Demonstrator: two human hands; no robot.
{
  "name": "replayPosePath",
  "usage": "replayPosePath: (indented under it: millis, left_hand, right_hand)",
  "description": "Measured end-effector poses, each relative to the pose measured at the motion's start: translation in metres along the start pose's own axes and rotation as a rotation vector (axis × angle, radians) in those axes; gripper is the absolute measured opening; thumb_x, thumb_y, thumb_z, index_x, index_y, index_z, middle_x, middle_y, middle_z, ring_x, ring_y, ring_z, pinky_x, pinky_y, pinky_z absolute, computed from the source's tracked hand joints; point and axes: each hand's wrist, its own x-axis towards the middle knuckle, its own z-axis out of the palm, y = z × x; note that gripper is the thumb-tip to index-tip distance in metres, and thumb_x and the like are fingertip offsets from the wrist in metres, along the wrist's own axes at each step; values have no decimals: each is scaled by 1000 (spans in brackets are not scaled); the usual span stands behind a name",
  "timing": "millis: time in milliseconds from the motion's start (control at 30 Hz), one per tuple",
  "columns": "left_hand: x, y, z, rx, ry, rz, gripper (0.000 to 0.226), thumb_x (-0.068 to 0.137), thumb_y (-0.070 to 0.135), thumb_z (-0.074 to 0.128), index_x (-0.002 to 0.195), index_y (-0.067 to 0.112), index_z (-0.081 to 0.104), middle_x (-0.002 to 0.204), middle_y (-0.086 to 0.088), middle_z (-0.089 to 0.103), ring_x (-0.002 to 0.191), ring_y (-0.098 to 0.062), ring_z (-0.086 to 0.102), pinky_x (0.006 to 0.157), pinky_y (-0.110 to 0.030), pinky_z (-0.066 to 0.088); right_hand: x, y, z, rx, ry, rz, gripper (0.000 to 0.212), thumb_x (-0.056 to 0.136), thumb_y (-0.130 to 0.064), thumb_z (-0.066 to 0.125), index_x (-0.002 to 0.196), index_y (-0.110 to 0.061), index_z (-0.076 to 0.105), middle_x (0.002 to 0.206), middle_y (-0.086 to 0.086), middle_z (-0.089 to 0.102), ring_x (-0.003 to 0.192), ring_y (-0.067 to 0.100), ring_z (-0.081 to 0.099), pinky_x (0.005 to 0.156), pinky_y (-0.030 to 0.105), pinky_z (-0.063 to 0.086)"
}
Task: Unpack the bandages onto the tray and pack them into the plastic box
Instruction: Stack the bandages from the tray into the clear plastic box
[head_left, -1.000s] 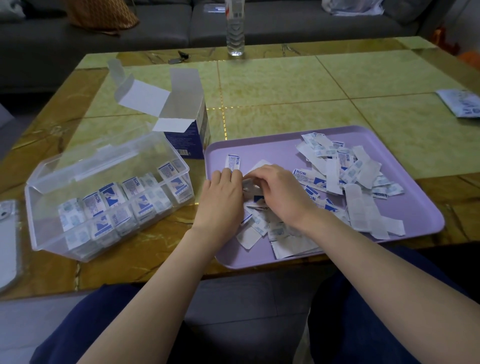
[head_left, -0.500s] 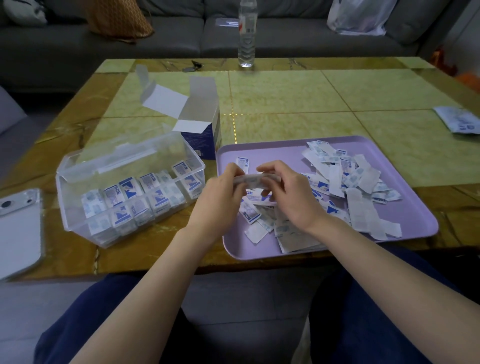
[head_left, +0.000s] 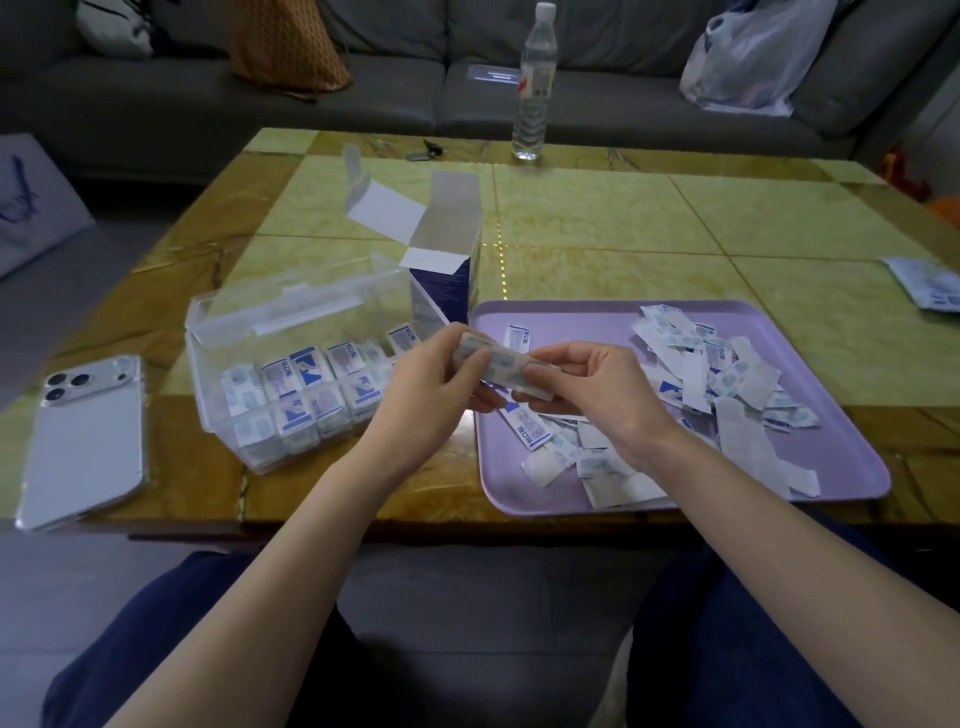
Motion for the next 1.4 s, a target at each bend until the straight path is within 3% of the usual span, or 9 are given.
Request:
replayPosePath:
  millis: [167, 300, 567, 667, 767, 933, 1033, 1300, 1400]
  left_hand:
    - [-12, 0, -13, 255, 57, 113, 10, 98, 13, 45, 94, 20, 51, 72, 1, 64, 63, -10, 63, 65, -33, 54]
    - [-18, 1, -29, 362, 87, 178, 6, 98, 18, 44, 96, 16, 49, 77, 4, 63, 73, -16, 63, 68, -45, 51]
    - [-26, 1, -66, 493, 249, 311, 11, 96, 21, 43, 97, 15, 52, 83, 2, 63, 79, -19, 57, 78, -39, 43]
    - [-30, -1, -87, 590, 369, 280, 11, 97, 22, 43, 101, 16, 51, 87, 5, 58, 81, -14, 50, 77, -26, 28]
    - [-36, -7, -108, 662, 473, 179, 18, 97, 16, 44, 113, 17, 52, 100, 9, 50, 93, -7, 44, 83, -24, 22]
    - [-47, -23, -128, 864, 484, -177, 36, 96, 23, 43, 131, 17, 42, 128, -9, 40, 118, -27, 36, 97, -41, 28]
    - [-53, -29, -134, 896, 438, -318, 43, 98, 29, 39, 138, 15, 33, 135, -12, 35, 123, -30, 32, 100, -44, 28]
    - [-56, -31, -136, 859, 397, -347, 51, 100, 34, 32, 145, 13, 22, 140, -11, 32, 130, -29, 27, 103, -44, 25]
    - [-56, -31, -136, 849, 382, -347, 51, 100, 34, 32, 145, 13, 22, 141, -11, 32, 131, -30, 26, 103, -45, 26]
  right_hand:
    - [-1, -10, 12, -290, -127, -62, 10, 83, -5, 66, 92, -8, 69, 78, 7, 72, 68, 14, 70, 66, 21, 57]
    - [-2, -21, 31, -747, -73, -333, 17, 87, -16, 64, 100, -13, 73, 85, 0, 72, 77, 7, 65, 74, 15, 49]
    - [4, -49, 79, -761, -129, -457, 12, 86, -15, 65, 91, -17, 76, 75, -6, 72, 66, 0, 61, 64, 16, 47]
    - [15, -57, 94, -792, -92, -470, 13, 85, -19, 66, 88, -10, 76, 80, 9, 73, 76, 17, 66, 67, 27, 50]
    - [35, -62, 109, -807, -53, -424, 15, 84, -18, 67, 85, -6, 75, 82, 12, 73, 69, 14, 65, 64, 18, 46]
    - [70, -51, 127, -991, -96, -234, 23, 82, -12, 64, 85, 11, 67, 71, 21, 65, 57, 11, 50, 56, 20, 43]
    - [82, -42, 136, -1077, -105, -119, 19, 81, -7, 64, 88, 10, 69, 87, 25, 69, 53, 13, 53, 57, 22, 51]
    - [95, -30, 154, -1165, -149, 32, 19, 84, -10, 64, 94, 5, 72, 80, 16, 72, 56, 14, 61, 80, 32, 57]
    - [95, -27, 159, -1188, -175, 58, 23, 85, -13, 64, 97, 5, 71, 59, 3, 68, 51, 8, 59, 71, 17, 55]
